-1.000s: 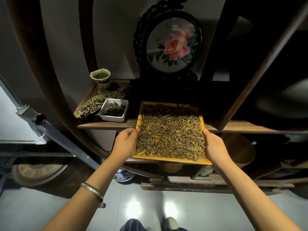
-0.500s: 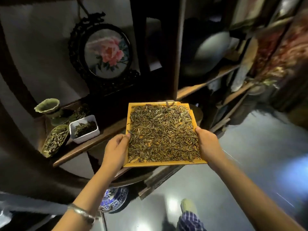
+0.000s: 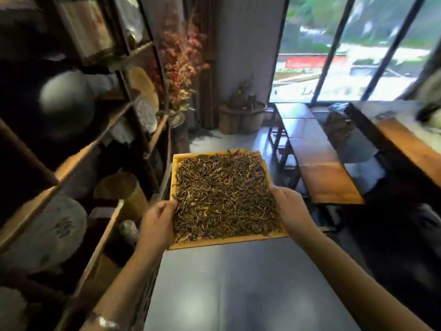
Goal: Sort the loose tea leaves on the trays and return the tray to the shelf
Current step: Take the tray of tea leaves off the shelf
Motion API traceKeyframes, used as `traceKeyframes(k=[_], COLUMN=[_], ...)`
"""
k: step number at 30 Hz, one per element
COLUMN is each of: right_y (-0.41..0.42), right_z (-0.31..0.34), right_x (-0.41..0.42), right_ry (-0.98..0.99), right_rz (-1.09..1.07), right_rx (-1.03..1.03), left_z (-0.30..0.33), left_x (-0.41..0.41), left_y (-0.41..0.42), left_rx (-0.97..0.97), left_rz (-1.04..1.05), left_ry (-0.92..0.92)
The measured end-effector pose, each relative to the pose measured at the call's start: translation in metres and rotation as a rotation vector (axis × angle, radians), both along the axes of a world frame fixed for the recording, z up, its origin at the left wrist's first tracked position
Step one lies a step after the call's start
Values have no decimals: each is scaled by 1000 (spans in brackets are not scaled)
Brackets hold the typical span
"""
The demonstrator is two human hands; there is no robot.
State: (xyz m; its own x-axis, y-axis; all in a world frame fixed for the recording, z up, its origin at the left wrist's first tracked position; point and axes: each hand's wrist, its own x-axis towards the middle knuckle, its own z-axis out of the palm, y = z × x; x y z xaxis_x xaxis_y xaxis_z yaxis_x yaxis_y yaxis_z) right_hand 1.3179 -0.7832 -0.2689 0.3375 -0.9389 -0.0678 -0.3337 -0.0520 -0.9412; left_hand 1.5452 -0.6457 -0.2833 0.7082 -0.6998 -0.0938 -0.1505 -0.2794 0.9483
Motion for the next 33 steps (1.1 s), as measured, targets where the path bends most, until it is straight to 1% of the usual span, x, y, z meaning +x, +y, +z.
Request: traceKeyframes(k=[4,7,9,13,15,19,21,24,30,33], right_y=[-13,-13,-10,-10,-12,-20,-23,-23,-26,-34], right_z=[4,4,6,12,15,13,12,12,2,-8], right_x=[-93,-165,-210,-294,-333,-403,-435,-479,-550,-578], right_ry=[-25,-55,-75,-91,-76,-103,-114,-147,-124,-126], right_rz=[-269,-480,-568,-698,-760,-840,-885,-964,-1092,-1158], right_rx=[-11,17,18,71,74,66,62,49,38,45], left_z=[7,10,9,7,9,10,8,7,2,-5], left_x=[-66,-128,-170,-259,-302,-379,-415,-464,-549,-587], left_y=[-73,-119,-144,-184,-198,-226,-240,-259,-299,-319], left_rx=[21,28,27,2,-20,-79,-96,-105,-114,-88], left_rz=[-243,-379,-497,-649,-706,-810,-863,-946,-1110,-1190], left_ry=[-30,1,-33,-33,-33,10,0,-47,-131,-117])
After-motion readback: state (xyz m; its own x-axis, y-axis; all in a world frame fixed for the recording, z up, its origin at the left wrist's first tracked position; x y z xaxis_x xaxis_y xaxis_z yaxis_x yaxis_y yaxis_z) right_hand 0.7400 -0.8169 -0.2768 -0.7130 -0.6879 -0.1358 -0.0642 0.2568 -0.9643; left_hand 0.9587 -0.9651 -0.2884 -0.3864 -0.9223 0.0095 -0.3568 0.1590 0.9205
